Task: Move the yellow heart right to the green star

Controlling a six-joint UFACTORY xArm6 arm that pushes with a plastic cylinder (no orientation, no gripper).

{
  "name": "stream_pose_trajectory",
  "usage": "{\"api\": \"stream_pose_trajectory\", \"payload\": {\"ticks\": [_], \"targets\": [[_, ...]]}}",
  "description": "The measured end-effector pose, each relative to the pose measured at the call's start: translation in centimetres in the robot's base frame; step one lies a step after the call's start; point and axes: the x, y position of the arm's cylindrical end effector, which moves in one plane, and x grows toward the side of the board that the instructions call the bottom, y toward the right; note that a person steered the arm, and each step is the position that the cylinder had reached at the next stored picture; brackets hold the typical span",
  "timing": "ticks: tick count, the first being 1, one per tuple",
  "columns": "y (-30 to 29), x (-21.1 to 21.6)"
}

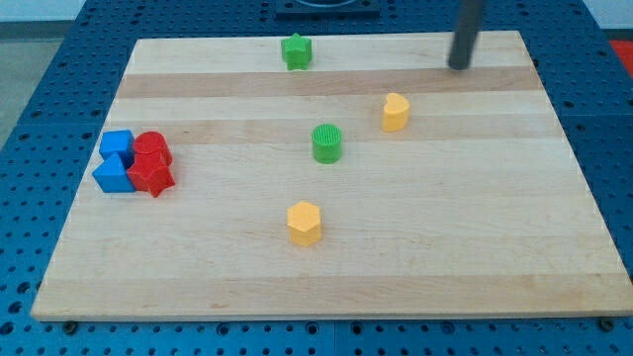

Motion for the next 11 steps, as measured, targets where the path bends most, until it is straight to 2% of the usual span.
{"api": "stream_pose_trajectory", "payload": {"ticks": [2, 3, 4, 6, 8, 9, 10, 11], "targets": [[1.0, 9.2], [-5.2, 12.6], [-11.9, 12.0], [-14.2, 1.8], [-14.2, 2.4], [-14.2, 0.3], [-16.8, -1.9], [-15.0, -1.2]]}}
